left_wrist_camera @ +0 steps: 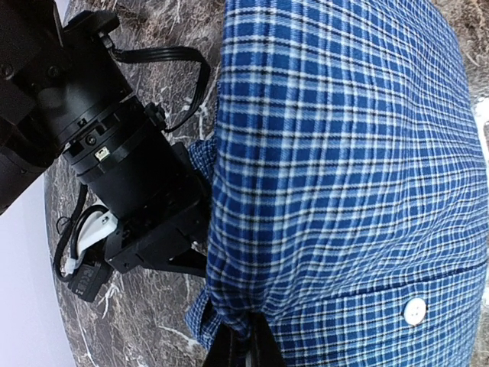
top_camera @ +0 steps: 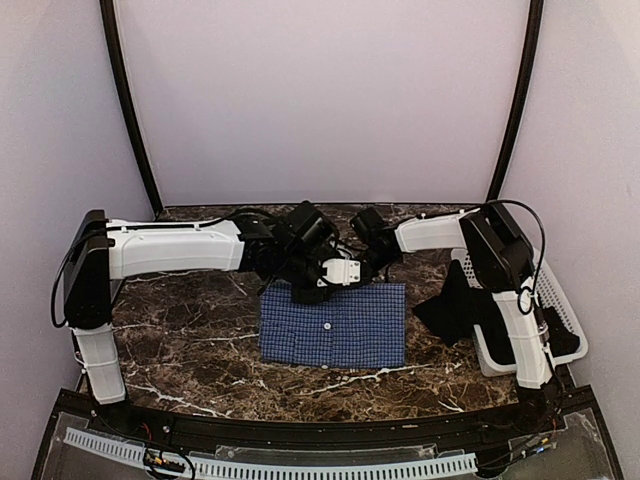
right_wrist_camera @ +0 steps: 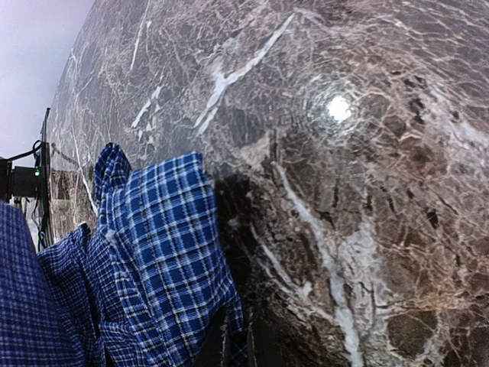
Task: Fold and stack the mixed laundry pile
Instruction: Fold the 2/3-rectangle-folded shirt at the center of the board, then adjust the square-folded shirt at the center of the board.
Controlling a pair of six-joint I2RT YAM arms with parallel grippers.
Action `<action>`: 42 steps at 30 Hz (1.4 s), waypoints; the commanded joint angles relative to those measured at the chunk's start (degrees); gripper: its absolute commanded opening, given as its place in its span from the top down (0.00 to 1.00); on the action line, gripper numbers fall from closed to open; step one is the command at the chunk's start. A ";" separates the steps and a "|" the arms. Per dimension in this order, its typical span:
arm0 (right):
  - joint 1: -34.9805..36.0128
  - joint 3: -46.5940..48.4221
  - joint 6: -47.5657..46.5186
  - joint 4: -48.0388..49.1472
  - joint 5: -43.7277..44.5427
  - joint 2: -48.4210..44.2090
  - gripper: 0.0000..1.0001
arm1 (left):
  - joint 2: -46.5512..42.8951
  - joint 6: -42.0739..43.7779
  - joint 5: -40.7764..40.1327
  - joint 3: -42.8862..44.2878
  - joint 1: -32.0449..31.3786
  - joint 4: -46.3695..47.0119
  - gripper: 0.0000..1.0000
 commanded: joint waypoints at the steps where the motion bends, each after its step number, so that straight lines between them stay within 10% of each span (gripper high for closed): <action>1: 0.58 -0.66 -0.91 -0.63 -2.32 -0.95 0.94 | 0.69 5.13 -1.64 1.91 2.36 7.13 1.00; 20: -1.18 3.84 -0.46 -3.57 0.56 -1.77 0.88 | 6.82 12.02 -6.60 -9.36 5.54 30.34 0.99; 28: -6.64 5.45 0.85 -5.61 9.56 -9.40 0.64 | 5.06 8.04 -10.06 -7.36 6.09 28.50 0.73; 36: -14.07 1.58 1.49 -6.53 12.23 -23.37 0.39 | -5.24 -7.43 -7.08 -5.45 10.18 21.13 0.50; 42: -14.51 -10.43 3.33 -5.62 11.63 -31.59 0.39 | -12.34 -32.71 -4.60 -9.80 15.22 14.36 0.46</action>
